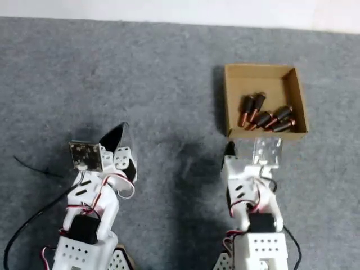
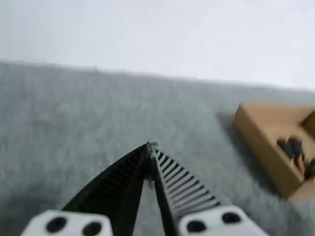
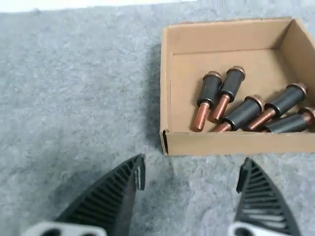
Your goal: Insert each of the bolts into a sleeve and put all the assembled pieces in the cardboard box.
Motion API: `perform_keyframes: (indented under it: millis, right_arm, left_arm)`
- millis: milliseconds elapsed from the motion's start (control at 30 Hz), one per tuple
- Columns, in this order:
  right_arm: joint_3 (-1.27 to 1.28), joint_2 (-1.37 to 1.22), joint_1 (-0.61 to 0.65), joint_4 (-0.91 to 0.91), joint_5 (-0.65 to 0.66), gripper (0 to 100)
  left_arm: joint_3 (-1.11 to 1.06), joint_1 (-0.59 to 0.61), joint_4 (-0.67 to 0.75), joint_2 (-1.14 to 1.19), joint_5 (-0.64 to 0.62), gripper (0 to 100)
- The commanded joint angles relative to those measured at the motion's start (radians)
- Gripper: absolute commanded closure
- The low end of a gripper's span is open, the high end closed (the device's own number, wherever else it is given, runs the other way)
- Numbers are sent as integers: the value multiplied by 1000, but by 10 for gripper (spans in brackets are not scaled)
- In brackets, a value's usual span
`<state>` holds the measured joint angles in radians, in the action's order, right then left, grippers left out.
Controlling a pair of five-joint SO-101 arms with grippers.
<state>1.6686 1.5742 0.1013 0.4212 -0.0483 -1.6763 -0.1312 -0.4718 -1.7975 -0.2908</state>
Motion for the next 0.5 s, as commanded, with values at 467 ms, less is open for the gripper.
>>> perform_keyframes:
  millis: [467]
  right_arm:
    - [156, 246, 5, 679, -2, 724]
  left_arm:
    - [-21, 13, -717, -12, 212, 989]
